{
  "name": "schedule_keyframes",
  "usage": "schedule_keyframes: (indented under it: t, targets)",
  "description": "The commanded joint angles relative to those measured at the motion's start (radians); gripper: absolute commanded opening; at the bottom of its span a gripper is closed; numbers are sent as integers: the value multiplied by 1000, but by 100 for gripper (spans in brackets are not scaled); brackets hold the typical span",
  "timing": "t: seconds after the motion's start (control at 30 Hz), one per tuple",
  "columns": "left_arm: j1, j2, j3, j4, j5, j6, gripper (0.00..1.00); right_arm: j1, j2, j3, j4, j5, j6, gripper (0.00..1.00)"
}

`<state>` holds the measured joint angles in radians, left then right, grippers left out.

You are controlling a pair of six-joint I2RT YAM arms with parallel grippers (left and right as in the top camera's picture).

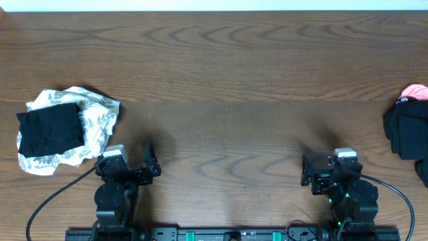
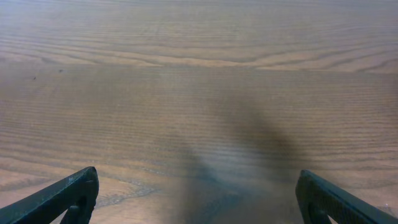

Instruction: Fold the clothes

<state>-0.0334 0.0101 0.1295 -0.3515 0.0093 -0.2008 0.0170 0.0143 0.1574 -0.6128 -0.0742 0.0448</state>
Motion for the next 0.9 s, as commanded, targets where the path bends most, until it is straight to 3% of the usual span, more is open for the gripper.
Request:
schedule_keyframes:
  t: [0.0, 0.63, 0.87]
  targets:
    - [4, -6, -23, -2, 6, 21, 98, -3, -9, -2, -1, -5, 14, 99]
    - [4, -6, -23, -2, 6, 21, 98, -3, -9, -2, 2, -7, 19, 99]
    - [4, -6, -23, -2, 6, 21, 98, -3, -9, -3, 113, -178, 321, 99]
